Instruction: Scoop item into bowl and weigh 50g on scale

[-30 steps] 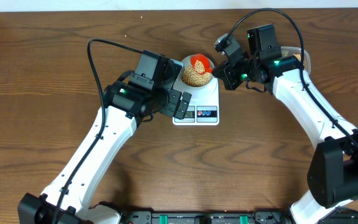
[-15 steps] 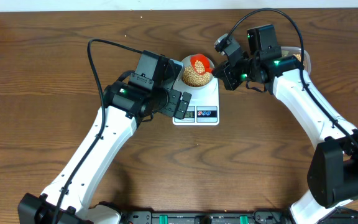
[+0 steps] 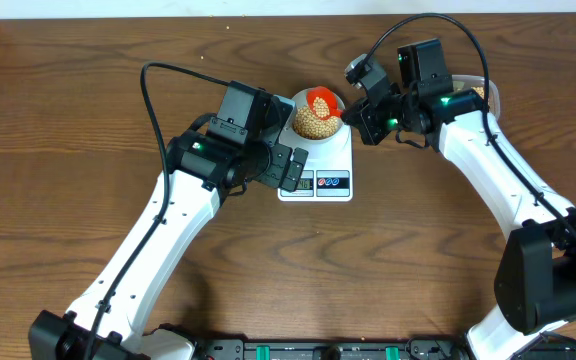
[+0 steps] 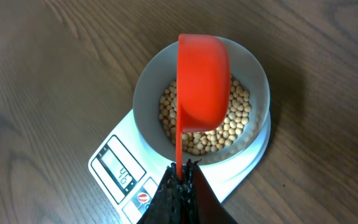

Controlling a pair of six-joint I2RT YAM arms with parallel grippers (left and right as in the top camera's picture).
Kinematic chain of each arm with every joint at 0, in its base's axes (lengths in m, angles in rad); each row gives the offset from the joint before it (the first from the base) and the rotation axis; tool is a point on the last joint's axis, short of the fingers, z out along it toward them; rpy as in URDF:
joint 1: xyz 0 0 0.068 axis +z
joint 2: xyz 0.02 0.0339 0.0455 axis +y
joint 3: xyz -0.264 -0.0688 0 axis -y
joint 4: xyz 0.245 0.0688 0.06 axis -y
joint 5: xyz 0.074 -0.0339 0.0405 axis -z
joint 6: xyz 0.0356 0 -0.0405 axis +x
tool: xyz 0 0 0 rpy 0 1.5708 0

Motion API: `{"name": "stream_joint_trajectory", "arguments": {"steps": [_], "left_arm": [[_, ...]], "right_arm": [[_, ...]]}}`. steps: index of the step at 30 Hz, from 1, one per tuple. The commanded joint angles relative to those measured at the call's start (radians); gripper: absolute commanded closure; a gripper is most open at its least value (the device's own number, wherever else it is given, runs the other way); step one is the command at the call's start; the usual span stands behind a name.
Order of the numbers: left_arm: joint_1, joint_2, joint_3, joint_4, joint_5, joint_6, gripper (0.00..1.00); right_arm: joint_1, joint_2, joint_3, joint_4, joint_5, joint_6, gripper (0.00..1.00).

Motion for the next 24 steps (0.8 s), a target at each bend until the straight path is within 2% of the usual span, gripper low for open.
{"name": "stream_joint_trajectory", "arguments": {"steps": [1,24], "left_arm": [[0.004,-0.004,-0.010,0.000,-0.013,0.000,0.02],[0.004,-0.004,-0.010,0.000,-0.013,0.000,0.02]], "right_arm": [[0.008,-0.026,0.016,0.001,-0.013,-0.006,0.99],[0.008,-0.026,0.016,0.001,-0.013,-0.021,0.99]]}}
